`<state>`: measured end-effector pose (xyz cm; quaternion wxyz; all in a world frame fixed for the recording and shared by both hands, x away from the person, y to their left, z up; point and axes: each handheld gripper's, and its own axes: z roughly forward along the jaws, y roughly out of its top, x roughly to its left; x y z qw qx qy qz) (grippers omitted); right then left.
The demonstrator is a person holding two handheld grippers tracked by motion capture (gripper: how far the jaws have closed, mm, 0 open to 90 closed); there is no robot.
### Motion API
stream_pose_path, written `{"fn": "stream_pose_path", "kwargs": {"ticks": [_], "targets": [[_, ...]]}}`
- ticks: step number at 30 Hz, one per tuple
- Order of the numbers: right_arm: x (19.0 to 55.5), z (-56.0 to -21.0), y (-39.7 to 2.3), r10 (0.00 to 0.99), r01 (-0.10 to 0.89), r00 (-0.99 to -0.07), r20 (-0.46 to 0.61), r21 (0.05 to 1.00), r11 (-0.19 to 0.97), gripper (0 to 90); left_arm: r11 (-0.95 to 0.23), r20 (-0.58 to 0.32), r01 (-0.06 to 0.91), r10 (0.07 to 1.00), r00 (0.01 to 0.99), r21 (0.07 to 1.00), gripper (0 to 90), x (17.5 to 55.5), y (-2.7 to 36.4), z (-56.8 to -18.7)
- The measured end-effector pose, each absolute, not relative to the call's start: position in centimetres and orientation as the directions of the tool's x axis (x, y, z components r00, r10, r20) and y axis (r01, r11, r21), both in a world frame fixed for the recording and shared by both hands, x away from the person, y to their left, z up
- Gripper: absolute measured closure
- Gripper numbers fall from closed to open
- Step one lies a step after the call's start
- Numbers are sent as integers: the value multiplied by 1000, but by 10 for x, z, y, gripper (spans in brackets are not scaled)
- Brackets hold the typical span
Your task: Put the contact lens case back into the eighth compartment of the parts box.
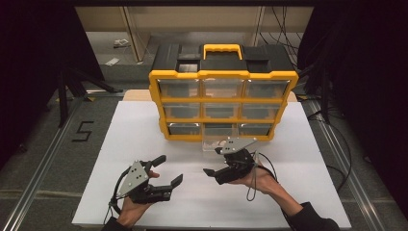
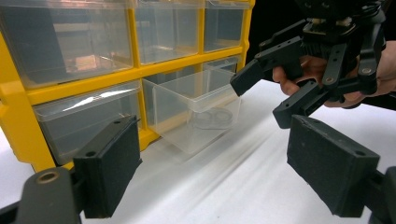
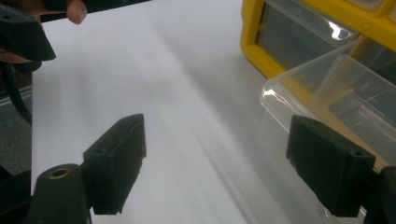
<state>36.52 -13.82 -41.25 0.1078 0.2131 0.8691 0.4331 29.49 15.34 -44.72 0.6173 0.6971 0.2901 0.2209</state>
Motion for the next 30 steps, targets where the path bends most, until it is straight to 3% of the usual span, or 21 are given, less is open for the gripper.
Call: {"fn": "stream_pose_path", "kwargs": {"ticks": [30], "targets": [[363, -435, -134, 443, 294, -896, 8, 758, 582, 229, -72, -47, 129, 674, 737, 989, 170, 295, 153, -447]]}}
